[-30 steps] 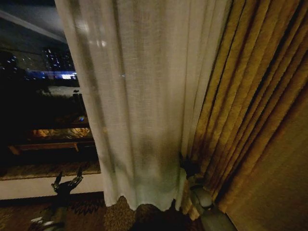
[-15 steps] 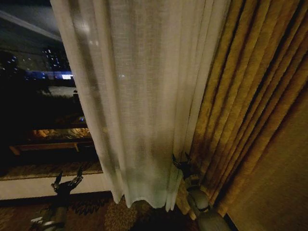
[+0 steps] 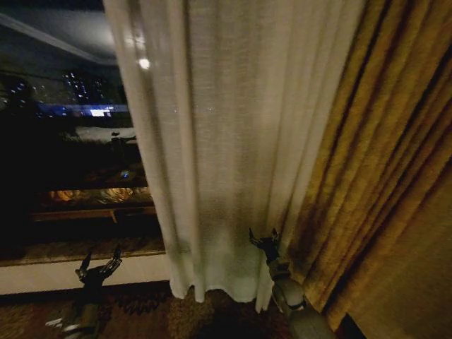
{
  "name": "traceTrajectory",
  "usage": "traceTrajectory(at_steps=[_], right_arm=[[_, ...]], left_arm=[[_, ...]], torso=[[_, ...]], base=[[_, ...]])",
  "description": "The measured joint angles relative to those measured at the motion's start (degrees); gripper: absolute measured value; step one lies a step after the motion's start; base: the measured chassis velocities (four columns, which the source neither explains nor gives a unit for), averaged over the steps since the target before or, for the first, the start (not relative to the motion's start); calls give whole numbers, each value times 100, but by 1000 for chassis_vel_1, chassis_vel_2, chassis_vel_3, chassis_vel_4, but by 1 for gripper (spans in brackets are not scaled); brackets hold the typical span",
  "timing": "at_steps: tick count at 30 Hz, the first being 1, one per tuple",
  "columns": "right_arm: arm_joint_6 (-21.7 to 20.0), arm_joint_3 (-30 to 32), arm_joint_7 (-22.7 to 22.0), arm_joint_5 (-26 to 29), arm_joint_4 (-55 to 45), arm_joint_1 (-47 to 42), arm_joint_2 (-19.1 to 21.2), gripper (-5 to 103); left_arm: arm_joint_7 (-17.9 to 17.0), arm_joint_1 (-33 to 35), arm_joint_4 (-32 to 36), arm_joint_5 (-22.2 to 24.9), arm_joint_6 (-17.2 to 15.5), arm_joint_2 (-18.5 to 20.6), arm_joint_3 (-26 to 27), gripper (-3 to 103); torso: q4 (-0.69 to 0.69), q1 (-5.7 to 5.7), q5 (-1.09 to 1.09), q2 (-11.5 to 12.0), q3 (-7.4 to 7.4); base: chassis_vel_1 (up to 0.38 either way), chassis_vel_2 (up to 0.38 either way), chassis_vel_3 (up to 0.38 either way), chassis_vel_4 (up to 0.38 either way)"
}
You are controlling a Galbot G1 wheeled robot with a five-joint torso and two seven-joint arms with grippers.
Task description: Open the curtains by pulling them apart, changing their state from closed to fully open.
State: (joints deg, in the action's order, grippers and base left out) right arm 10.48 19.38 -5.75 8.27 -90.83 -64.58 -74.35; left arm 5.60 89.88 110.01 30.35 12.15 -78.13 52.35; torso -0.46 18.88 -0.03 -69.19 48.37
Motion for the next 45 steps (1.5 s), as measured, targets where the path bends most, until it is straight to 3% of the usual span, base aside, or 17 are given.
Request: traceTrajectory(at_steps=[25,45], right_arm=[[164,-98,84,102,64,52,-22,100],[195,-472,125,-133,134,273,3,100]], left_arm=[[0,0,0,0,0,1,0,100],[1,0,0,0,0,-1,-2,100]], torso=[[0,2,5,1,1],[-1,1,0,1,1]], base=[[352,346,-353,-346],[38,30,-29,-30]])
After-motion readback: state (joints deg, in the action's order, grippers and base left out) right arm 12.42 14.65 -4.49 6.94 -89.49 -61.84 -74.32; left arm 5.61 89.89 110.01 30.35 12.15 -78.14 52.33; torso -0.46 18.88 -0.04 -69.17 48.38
